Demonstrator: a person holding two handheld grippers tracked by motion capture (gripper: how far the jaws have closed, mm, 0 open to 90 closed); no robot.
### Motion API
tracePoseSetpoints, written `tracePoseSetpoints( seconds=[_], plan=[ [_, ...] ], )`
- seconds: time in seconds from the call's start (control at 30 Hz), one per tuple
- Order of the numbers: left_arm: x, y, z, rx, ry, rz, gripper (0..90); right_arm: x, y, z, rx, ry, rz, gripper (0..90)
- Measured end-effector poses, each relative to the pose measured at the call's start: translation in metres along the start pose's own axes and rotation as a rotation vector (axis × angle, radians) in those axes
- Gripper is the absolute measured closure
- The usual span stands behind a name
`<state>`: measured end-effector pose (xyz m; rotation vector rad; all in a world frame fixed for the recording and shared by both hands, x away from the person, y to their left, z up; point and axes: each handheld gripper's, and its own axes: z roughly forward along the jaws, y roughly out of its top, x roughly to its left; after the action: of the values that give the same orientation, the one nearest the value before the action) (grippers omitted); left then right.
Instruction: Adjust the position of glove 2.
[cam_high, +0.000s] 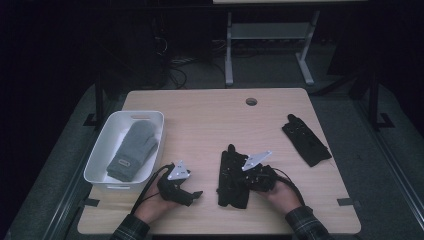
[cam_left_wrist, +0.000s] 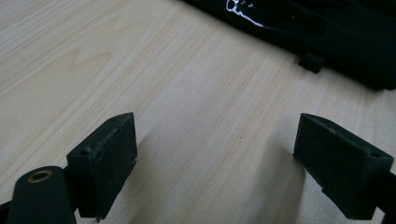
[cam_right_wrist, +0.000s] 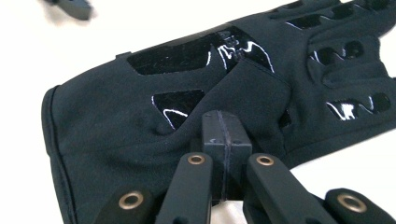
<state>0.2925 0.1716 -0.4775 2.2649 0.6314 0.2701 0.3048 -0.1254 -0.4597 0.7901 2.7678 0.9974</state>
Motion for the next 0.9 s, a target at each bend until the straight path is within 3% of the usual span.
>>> tracePoseSetpoints(
  seconds=[0.1, 0.2, 0.37, 0.9],
  plan=[
    [0.000, 0.000, 0.000, 0.001, 0.000, 0.001, 12.3, 0.002, 0.000, 0.001, 0.005, 0.000, -0.034, 90.0],
    [0.000, 0.000, 0.000, -0.003, 0.000, -0.004, 12.3, 0.004, 0.000, 0.000, -0.004, 0.010, -0.014, 90.0],
    [0.000, 0.000, 0.000, -0.002, -0.001, -0.004, 12.3, -0.002, -0.001, -0.012, -0.045, -0.013, -0.007, 90.0],
    [0.000, 0.000, 0.000, 0.002, -0.001, -0.003, 12.3, -0.067, -0.032, -0.065, -0.101, -0.202, 0.145, 90.0]
  ],
)
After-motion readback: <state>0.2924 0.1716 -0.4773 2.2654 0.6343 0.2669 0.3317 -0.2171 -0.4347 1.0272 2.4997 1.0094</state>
